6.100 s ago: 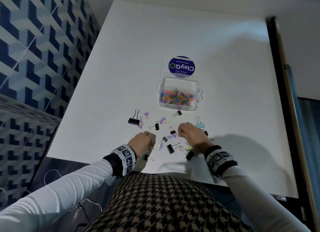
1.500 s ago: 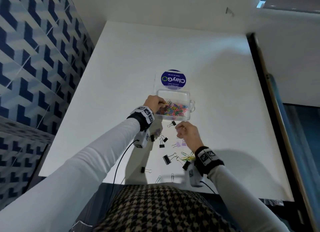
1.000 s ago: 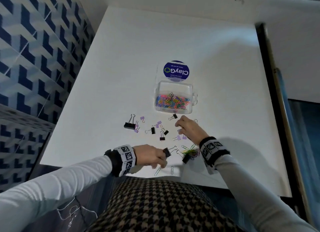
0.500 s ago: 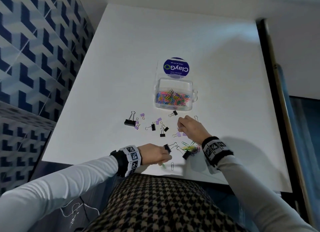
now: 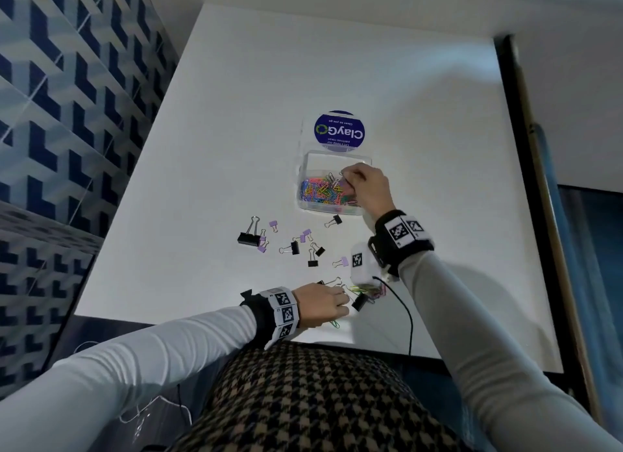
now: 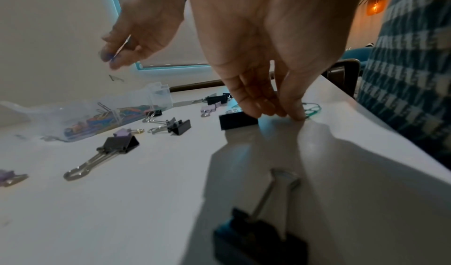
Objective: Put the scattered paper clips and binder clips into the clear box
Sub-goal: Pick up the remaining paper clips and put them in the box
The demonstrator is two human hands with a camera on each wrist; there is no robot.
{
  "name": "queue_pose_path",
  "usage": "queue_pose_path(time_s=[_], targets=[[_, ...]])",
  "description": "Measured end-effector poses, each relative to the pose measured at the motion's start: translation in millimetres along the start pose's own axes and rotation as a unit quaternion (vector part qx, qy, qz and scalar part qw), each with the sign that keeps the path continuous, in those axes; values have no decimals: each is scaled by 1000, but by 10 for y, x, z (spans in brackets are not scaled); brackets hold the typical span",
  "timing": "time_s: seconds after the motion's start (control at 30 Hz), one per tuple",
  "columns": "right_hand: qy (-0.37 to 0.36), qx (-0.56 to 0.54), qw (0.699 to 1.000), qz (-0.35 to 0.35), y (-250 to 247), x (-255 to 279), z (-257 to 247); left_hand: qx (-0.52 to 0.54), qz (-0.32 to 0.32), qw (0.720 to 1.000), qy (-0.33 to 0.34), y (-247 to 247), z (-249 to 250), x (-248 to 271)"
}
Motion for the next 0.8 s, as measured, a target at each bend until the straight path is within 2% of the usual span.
queue_pose_path(time_s=[0.1,0.2,0.3,0.37,0.43,0.5,0.57,0.67,0.8], targets=[[-47,176,983,7,-26,30,-108,67,-30,997,-27,-73,14,-10],[-105,172,979,-5,-185,275,31,98,-55,992,-61,-85,-13,-34],[-116,167,979,-15,-404,477,505,123,-60,988,-74,-153,-14,-19],[-158,204,966,-6,-524,629,790,176,-22,979,-103,-209,-89,52],[-167,258,951,-29,-565,749,1063,224,77,961,-141,-389,-250,208],[-180,298,935,-65,-552,835,1306,219,151,945,-192,-663,-550,407],[-208,324,918,-94,-497,887,1461,182,185,930,-261,-990,-921,591],[-208,393,892,-84,-388,891,1473,134,191,908,-349,-1343,-1423,738],[-224,420,877,-60,-294,845,1421,139,139,894,-402,-1355,-1726,653]])
Point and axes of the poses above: each hand's wrist, its own x-axis away from the middle knuckle, its own y-axis out of the palm, z = x × y, the point moved 5 cm from there along -x, towards the middle knuckle, and after that the axes turned 14 degrees about y, right-handed, at the moved point
